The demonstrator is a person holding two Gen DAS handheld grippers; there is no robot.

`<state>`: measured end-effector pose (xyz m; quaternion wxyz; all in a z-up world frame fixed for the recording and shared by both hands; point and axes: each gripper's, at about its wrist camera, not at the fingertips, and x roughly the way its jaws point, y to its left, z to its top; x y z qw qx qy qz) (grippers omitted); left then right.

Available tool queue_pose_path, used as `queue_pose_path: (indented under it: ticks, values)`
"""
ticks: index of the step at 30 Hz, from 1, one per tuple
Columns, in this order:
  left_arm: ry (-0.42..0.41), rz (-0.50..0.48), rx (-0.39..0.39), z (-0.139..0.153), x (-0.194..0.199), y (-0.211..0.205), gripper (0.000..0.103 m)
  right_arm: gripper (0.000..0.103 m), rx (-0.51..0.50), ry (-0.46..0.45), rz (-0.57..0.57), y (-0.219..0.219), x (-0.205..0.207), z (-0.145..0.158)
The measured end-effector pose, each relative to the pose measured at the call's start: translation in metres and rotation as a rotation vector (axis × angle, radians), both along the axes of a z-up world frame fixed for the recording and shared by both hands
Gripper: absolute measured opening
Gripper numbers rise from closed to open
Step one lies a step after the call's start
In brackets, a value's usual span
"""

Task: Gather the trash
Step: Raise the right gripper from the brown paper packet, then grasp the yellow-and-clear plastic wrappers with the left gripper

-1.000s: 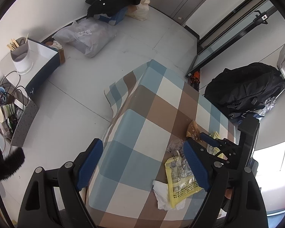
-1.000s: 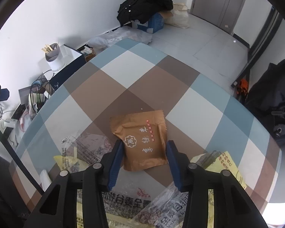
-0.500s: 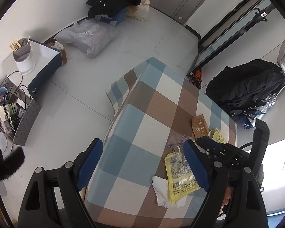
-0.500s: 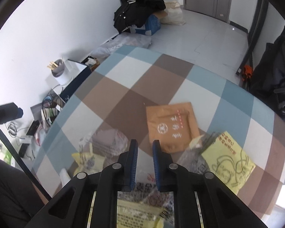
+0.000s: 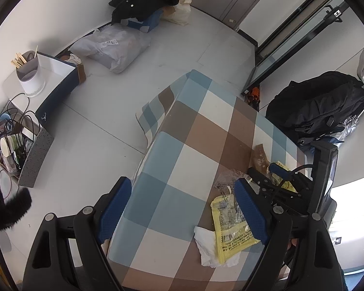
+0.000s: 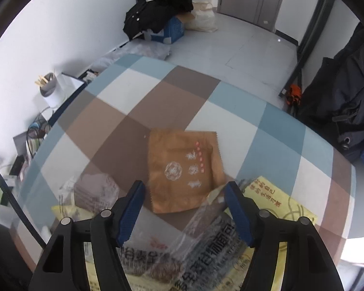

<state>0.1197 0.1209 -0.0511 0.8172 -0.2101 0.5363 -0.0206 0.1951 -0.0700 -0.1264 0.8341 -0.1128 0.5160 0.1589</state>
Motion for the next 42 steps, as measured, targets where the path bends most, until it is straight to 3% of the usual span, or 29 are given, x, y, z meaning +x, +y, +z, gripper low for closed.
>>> queue_pose_path:
  ticks: [4,6,10,12,22,26,33,38,42]
  values:
    - [0.004,0.002,0.003,-0.002,0.001,0.001,0.084,0.058,0.006,-0.012,0.01,-0.002,0.002,0.002]
    - [0.007,0.003,0.001,-0.002,0.001,0.002,0.084,0.034,0.033,-0.009,-0.01,-0.007,0.006,0.004]
    - [0.014,0.004,-0.006,-0.003,0.001,0.002,0.084,0.019,0.104,0.014,-0.077,-0.024,0.008,0.005]
    - [0.009,0.001,0.001,-0.003,0.0,0.002,0.084,0.005,0.132,0.028,-0.098,-0.032,0.009,0.006]
    - [-0.016,-0.004,0.037,0.002,-0.002,-0.008,0.084,0.005,0.258,-0.004,-0.092,-0.053,-0.01,0.039]
    - [-0.033,-0.068,0.064,0.004,-0.004,-0.028,0.084,0.005,0.28,-0.066,-0.082,-0.068,-0.031,0.064]
    - [0.069,-0.226,0.026,-0.019,-0.002,-0.063,0.084,0.005,0.28,-0.105,-0.092,-0.097,-0.053,0.08]
    - [0.139,-0.316,0.067,-0.039,-0.004,-0.09,0.084,0.005,0.276,-0.103,-0.101,-0.118,-0.058,0.08]
    - [0.148,-0.326,0.123,-0.046,-0.004,-0.1,0.084,0.005,0.292,-0.112,-0.11,-0.128,-0.06,0.082]
